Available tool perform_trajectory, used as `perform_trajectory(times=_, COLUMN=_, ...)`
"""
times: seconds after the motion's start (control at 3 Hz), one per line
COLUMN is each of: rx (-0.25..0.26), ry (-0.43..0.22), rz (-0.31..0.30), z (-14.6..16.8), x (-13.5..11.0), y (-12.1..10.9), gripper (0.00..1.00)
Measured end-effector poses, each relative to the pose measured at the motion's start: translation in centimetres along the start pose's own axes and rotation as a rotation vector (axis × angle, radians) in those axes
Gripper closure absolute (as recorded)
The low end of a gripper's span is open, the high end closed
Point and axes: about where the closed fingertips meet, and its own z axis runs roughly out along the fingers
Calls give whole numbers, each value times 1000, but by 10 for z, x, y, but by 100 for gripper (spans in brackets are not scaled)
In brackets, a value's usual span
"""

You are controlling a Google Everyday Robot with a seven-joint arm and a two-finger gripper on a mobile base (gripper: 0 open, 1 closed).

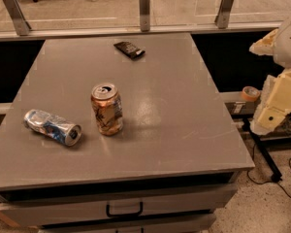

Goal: Move orange can near rxbar chocolate

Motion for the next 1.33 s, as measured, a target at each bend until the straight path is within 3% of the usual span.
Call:
perform_trajectory(times=0.33, rx=-21, ry=-214, rz=-8, z=21, x=-25, y=1, gripper=0)
perform_trajectory(times=0.67, rx=-69, ry=-432, rz=-27, z=44, x=-74, y=9, gripper=0)
perform_trajectory(times=1.0, rx=-216, ry=-746, rz=-114, z=39, x=-176, y=50, gripper=0)
perform_trajectory(times=1.33, rx=-211, ry=-737, rz=-117, z=41, x=-174, y=50, gripper=0)
